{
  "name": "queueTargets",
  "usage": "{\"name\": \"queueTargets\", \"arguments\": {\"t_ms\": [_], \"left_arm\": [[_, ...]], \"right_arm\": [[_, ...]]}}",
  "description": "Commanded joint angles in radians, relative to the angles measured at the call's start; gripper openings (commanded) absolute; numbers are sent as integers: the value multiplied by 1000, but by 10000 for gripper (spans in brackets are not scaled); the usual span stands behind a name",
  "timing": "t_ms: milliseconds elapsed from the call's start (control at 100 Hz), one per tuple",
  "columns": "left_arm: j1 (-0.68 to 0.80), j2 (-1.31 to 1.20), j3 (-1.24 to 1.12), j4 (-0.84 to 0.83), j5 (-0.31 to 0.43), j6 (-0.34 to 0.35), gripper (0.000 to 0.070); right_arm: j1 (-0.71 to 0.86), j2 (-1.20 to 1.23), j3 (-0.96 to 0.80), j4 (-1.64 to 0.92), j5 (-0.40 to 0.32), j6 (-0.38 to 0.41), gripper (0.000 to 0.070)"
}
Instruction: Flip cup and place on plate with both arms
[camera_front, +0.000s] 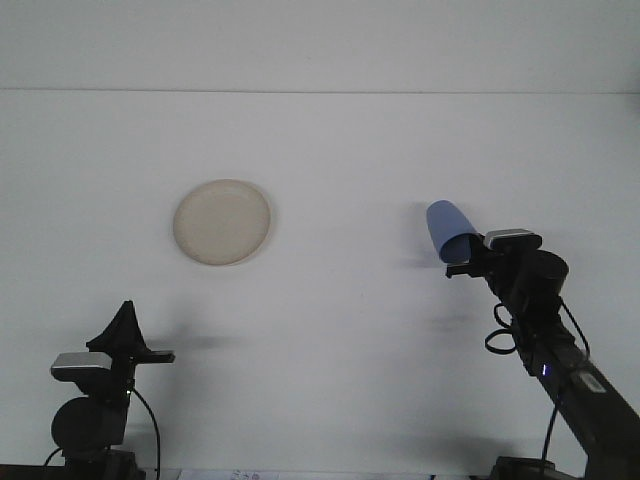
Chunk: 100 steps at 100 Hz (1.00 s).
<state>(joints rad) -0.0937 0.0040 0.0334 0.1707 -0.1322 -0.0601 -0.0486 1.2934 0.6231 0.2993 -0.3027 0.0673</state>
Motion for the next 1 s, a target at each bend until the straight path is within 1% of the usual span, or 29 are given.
{"name": "queueTargets", "arguments": {"t_ms": [0, 90, 200, 300, 400, 520, 690, 990], "left_arm": [[1, -1, -19, 10, 2, 15, 12], [1, -1, -19, 10, 2, 15, 12], [1, -1, -19, 10, 2, 15, 12], [1, -1, -19, 10, 2, 15, 12], [1, -1, -19, 10, 2, 15, 12], [1, -1, -19, 10, 2, 15, 12], [1, -1, -19, 10, 2, 15, 12], [1, -1, -19, 10, 2, 15, 12]], "right_arm": [[38, -77, 82, -198, 16, -8, 1], [110, -148, 230, -524, 64, -55, 1], [210, -154, 452, -896, 124, -123, 1], [295, -110, 613, -1124, 158, -148, 1], [377, -56, 713, -1278, 180, -148, 1], [485, 32, 782, -1406, 202, -148, 1], [607, 152, 810, -1431, 202, -155, 1], [721, 372, 916, -1503, 203, -169, 1]]}}
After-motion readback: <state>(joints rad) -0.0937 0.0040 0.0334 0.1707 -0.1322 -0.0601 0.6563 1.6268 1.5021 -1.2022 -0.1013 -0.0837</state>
